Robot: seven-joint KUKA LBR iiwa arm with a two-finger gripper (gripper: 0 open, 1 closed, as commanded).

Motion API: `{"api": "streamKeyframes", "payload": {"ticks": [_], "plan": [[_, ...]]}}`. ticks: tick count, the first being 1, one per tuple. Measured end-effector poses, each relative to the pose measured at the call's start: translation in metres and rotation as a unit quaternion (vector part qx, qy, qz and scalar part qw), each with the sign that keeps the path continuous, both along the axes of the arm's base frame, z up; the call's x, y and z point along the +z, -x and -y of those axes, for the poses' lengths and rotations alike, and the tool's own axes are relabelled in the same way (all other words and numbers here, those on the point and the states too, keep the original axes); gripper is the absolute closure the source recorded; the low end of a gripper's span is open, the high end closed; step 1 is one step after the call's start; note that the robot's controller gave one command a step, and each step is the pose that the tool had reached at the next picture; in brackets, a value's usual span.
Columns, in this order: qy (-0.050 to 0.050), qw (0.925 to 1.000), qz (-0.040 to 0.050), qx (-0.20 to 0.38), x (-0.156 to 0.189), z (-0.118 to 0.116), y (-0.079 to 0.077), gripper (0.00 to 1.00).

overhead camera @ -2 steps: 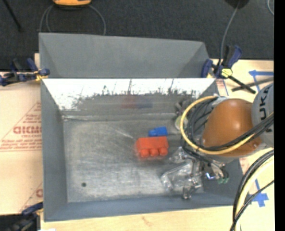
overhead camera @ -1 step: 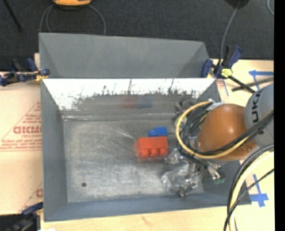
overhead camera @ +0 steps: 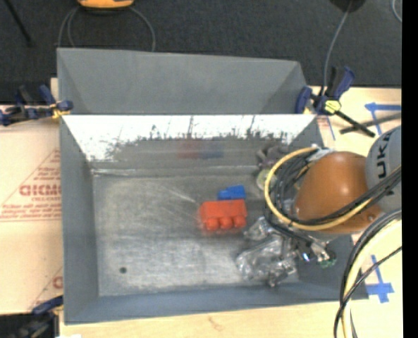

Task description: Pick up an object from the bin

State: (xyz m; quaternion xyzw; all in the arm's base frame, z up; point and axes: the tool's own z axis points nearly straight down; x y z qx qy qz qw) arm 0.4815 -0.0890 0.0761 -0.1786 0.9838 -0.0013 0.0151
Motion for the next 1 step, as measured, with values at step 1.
{"api": "streamKeyframes", "payload": {"ticks": [1], "plan": [[0.001, 1.0, -0.0018, -0.001, 0.0017, 0.0008, 0.0003, 1.0]]}}
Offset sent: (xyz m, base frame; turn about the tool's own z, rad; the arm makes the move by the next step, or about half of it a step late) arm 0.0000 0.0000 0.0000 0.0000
